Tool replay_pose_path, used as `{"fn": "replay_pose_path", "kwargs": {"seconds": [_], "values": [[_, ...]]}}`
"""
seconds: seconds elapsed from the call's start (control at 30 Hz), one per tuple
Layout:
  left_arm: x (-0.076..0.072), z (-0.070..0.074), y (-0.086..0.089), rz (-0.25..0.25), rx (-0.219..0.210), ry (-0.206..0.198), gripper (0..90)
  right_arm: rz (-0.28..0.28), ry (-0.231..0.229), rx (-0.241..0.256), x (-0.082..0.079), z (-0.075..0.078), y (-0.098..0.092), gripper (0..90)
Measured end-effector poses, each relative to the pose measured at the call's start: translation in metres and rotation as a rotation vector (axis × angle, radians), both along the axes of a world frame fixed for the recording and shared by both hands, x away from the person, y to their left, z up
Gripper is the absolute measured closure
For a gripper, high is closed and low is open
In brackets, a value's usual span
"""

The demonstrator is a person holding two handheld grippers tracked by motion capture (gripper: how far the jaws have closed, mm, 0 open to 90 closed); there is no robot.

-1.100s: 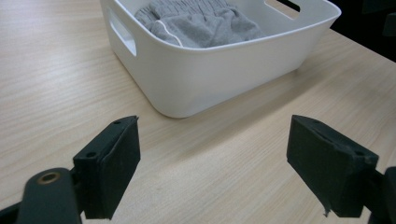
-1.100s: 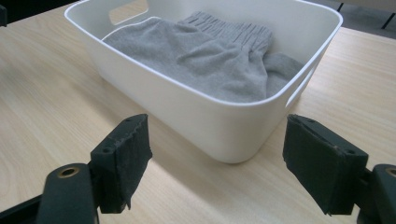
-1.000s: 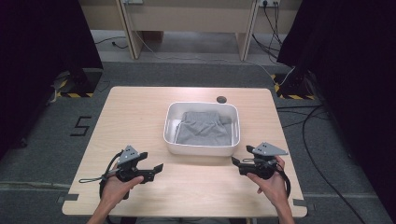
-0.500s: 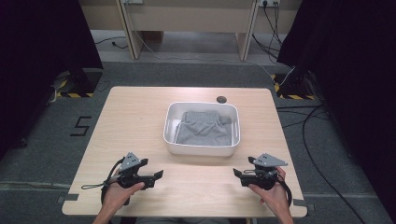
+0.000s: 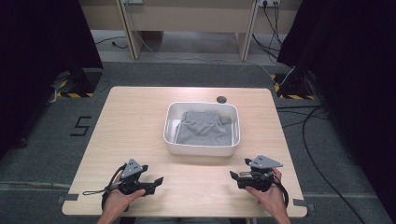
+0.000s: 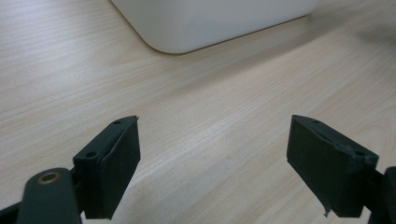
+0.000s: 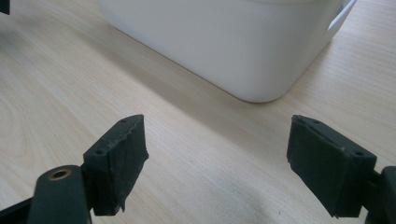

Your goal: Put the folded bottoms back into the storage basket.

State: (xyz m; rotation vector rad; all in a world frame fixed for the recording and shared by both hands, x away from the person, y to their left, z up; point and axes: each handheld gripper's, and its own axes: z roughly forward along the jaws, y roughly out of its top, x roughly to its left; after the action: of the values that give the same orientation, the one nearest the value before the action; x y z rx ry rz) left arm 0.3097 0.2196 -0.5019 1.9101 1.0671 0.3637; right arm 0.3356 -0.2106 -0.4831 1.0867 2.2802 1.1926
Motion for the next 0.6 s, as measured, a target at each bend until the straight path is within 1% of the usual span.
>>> {"fn": "replay_pose_path", "kwargs": {"seconds": [0.3,0.43,0.53,0.6], "values": [[-0.005,-0.007,0.006,0.014,0.016,0.019,16.7,-0.006,0.014,-0.011,-0.007,-0.007,0.0,21.0],[-0.006,-0.012,0.007,0.012,0.029,0.037,16.7,-0.011,0.022,-0.021,-0.009,-0.01,-0.002,20.9],[-0.006,-0.016,0.008,0.009,0.051,0.05,16.7,-0.015,0.024,-0.02,-0.011,-0.012,-0.003,21.0],[-0.007,-0.019,0.007,0.009,0.056,0.056,16.7,-0.016,0.03,-0.018,-0.012,-0.013,-0.004,21.0]]}}
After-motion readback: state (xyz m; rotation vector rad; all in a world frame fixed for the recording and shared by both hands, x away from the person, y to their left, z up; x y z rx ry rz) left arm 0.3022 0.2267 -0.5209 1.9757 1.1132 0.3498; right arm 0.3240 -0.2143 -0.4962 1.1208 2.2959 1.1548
